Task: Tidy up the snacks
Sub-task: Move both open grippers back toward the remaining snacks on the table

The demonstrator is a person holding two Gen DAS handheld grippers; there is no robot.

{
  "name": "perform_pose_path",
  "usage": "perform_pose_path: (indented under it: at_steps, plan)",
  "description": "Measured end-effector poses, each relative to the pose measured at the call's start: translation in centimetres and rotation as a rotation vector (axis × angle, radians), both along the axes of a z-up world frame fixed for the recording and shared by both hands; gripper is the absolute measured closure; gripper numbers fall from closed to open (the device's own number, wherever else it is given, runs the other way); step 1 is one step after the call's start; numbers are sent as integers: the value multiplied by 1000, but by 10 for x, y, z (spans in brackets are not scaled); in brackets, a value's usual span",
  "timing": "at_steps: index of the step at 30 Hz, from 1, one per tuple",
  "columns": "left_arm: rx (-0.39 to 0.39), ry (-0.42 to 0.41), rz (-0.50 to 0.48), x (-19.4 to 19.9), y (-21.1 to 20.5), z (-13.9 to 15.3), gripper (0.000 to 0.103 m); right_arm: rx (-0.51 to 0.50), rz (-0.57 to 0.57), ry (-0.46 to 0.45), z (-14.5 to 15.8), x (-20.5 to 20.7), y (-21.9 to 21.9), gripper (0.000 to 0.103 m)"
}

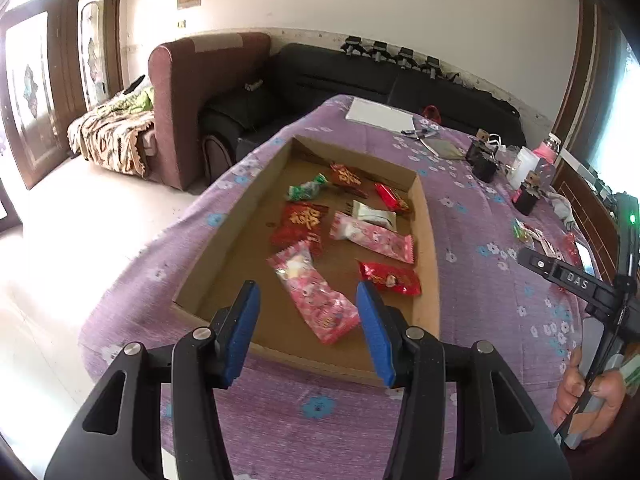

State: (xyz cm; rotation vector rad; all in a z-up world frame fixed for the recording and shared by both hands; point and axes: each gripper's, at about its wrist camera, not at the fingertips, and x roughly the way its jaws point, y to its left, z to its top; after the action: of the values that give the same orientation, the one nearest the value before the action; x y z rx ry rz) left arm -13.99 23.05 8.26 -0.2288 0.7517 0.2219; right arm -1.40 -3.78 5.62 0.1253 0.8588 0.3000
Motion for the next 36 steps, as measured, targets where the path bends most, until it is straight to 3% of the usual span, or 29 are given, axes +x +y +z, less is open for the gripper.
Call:
perform_pose_path:
  at_steps: [5,12,17,21,22,24,36]
  plan:
    - [8,12,-48,5,-18,2,54,-20,-77,7,-9,0,-53,31]
    - [-73,67,-183,27,-55,-4,54,-11,-248,42,-18,7,-151,31]
    - [-129,79,-285,45,-90,1,54,-31,-308,37,-10,8,-190,31]
    - [-186,81,-355,53,-110,4,53,-43,-319,29,-5,8,-204,31]
    - [-197,92,-367,55,-114,3,45,-47,-323,27,-5,10,-207,31]
    - [-213,99,-383,56,-120,1,41,-53,-331,29,-6,15,-211,31]
    - [-189,132,-416,63,-144,5,41,12,-276,31,-13,74,-197,31]
